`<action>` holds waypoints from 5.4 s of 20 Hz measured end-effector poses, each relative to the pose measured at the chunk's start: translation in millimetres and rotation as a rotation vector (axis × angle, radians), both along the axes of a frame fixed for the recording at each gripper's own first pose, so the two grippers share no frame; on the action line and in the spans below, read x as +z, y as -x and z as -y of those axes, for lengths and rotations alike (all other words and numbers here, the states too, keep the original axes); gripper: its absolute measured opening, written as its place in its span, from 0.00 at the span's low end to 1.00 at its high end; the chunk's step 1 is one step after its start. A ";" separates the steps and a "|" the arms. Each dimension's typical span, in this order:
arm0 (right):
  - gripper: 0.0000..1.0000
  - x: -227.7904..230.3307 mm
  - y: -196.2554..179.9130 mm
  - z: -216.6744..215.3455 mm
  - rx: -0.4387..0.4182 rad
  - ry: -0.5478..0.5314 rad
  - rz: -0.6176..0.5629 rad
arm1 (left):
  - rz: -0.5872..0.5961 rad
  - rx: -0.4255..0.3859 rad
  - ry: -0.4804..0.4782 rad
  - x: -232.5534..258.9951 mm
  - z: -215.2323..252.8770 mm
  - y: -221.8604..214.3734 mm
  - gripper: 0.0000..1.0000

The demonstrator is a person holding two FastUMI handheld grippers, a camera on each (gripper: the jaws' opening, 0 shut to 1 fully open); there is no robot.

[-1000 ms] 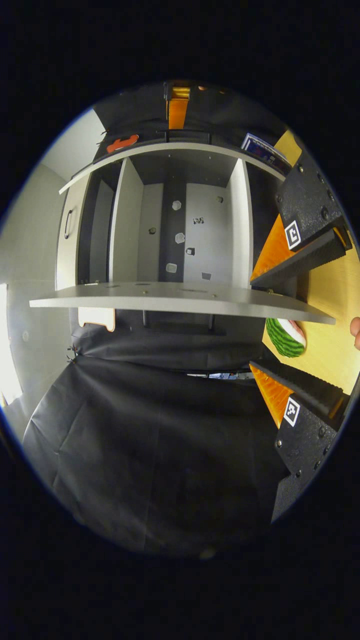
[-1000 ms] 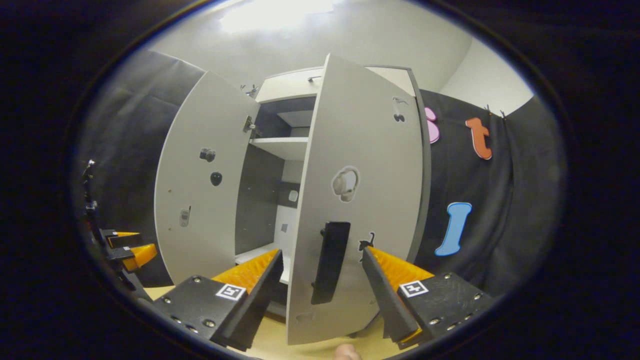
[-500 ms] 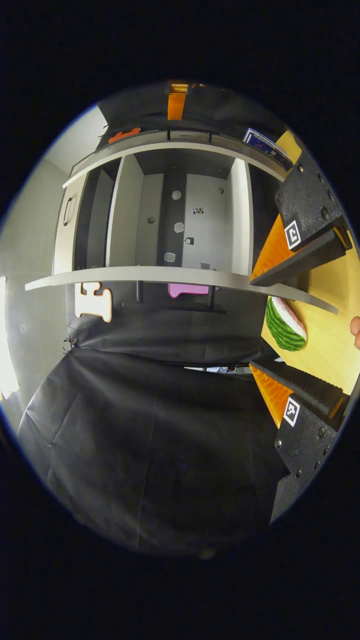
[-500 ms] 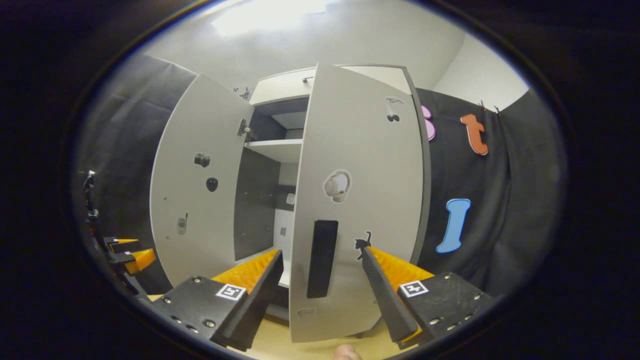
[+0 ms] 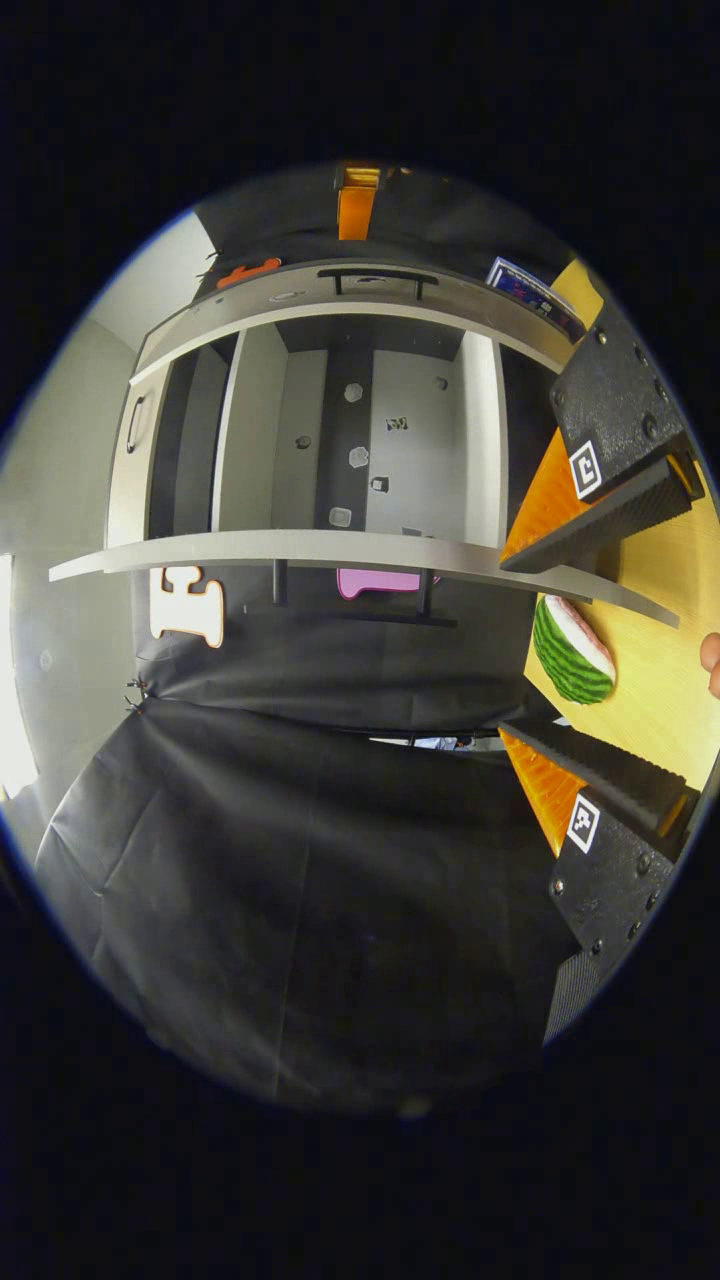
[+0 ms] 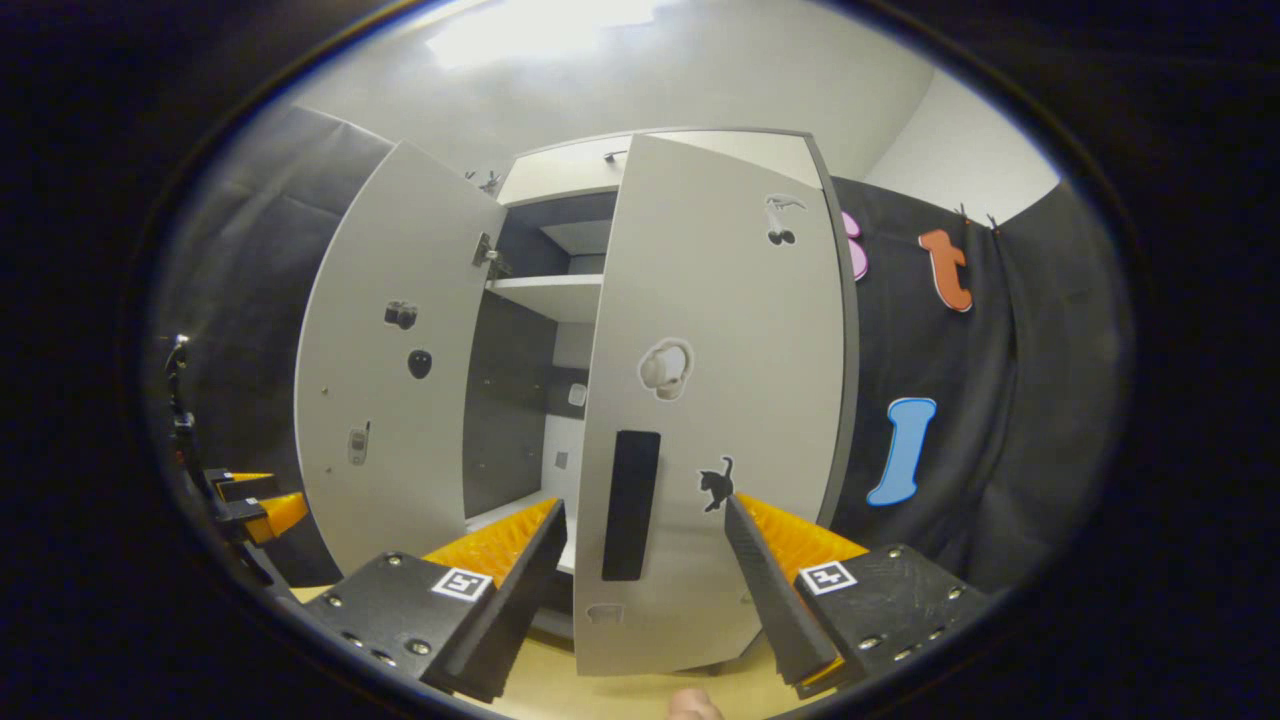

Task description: Grasp the bottle in the cabinet with the left hand and place it on the coaster, then close the right door with the right hand and the left door with the left hand.

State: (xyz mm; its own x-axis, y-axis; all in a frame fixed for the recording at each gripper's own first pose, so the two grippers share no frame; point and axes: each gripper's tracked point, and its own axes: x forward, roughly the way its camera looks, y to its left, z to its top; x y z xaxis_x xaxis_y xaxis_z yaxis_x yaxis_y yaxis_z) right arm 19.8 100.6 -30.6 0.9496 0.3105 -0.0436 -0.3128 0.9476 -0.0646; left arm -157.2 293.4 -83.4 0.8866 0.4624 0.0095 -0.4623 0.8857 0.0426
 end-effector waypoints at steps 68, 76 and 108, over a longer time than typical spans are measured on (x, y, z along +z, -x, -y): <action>0.96 -15.7 -3.9 15.2 -0.067 0.034 -0.012 | 0.027 -0.134 0.205 -27.9 35.7 -40.9 0.92; 0.96 -13.4 1.6 30.1 -0.103 0.042 -0.005 | 0.004 -0.214 0.201 -32.8 65.8 -59.6 0.92; 0.96 -21.0 8.8 59.4 -0.161 0.079 -0.009 | -0.020 -0.400 0.172 -29.8 142.2 -94.3 0.92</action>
State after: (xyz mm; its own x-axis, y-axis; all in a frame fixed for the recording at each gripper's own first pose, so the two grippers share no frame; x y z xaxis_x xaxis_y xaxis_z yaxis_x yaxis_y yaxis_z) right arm 11.0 41.2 -51.5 0.9862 0.1501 -0.0704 -0.1587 0.9776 -0.1384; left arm -62.9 151.2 -113.2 0.9955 0.0761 -0.0562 -0.0822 0.9899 -0.1159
